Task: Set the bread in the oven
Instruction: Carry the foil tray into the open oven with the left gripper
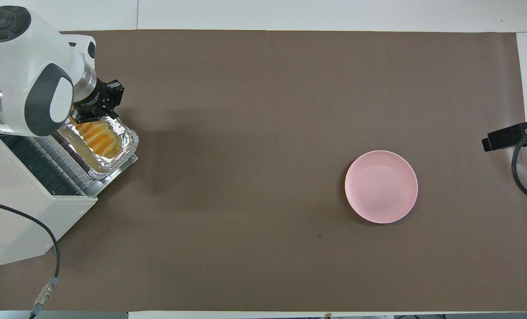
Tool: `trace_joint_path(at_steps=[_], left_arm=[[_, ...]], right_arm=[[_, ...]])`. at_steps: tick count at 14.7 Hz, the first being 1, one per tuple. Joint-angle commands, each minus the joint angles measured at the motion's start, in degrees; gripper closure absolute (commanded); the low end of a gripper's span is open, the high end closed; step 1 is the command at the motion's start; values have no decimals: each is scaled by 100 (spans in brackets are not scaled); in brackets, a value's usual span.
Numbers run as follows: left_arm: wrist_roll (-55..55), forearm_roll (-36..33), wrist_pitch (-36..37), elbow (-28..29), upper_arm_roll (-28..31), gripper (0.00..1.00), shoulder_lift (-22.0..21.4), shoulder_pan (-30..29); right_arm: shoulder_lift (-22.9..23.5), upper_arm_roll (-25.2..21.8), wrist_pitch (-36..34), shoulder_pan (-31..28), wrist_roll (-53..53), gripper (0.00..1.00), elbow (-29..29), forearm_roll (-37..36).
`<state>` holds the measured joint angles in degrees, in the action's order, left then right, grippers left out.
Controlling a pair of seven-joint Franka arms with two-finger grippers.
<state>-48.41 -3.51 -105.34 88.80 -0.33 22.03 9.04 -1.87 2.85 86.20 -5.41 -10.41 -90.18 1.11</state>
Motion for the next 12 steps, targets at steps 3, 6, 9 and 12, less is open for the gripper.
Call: trace_joint_path(at_steps=[3,6,9,12], left_arm=[[532,-264,742,-249,68,100,-41,-297],[657,-282,760,-188,244,100,-146,-324],[657,-282,743,-100,253,100,-190,-438],[657,-282,682,75,262,100,-269,-578]], right_arm=[[135,5,-472,-92,-75,0,526,-49],[117,5,-569,-109,-84,0,563,-75],[82,5,-543,-92,-75,0,484,-75],[-6,5,-499,-48,-40,0,308,-67]])
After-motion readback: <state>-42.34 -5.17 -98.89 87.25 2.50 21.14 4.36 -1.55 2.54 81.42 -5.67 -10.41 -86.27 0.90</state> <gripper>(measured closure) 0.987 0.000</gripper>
